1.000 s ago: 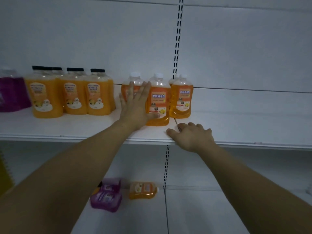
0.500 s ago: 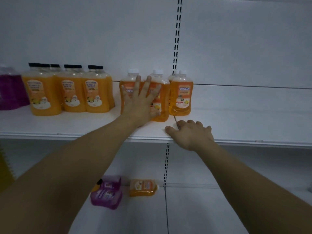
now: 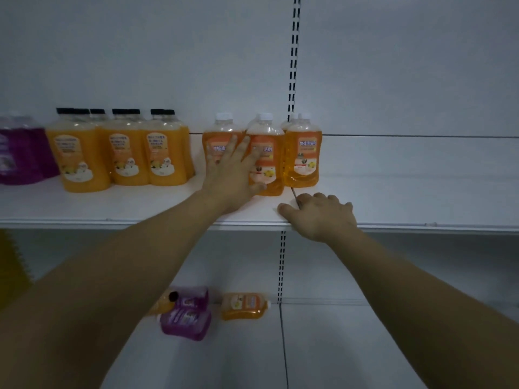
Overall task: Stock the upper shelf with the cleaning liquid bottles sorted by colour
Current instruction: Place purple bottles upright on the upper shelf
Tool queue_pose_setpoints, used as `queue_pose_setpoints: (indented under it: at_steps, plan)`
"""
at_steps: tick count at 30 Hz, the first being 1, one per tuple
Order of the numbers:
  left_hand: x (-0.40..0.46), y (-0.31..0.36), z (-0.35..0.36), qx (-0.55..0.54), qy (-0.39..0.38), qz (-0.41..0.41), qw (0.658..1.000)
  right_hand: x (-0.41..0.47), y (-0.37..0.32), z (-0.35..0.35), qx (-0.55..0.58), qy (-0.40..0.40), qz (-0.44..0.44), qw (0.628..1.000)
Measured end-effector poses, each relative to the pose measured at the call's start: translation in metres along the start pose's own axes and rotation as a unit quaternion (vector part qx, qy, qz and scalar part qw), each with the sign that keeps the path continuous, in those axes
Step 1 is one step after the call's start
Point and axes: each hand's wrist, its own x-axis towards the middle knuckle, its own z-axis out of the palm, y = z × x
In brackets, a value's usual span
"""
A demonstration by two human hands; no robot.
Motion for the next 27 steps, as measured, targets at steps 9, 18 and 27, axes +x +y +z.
queue_pose_setpoints:
  at_steps: [9,18,27]
  plan:
    - [-0.124,-0.031,-0.04,-0.211,-0.109,0.006,0.971,-0.02,-0.006,-0.004,0.008,0.046,0.017,0.999]
    - [-0.24,-0.086,0.003,-0.226,-0.249,-0.017,0.942,-0.114,-0.068,0.075,0.063,0.155,-0.058,0.984]
    - [-0.286,-0.121,0.093,-0.32,-0.358,-0.17,0.86,-0.105,-0.092,0.175,0.109,-0.079,-0.069,0.989]
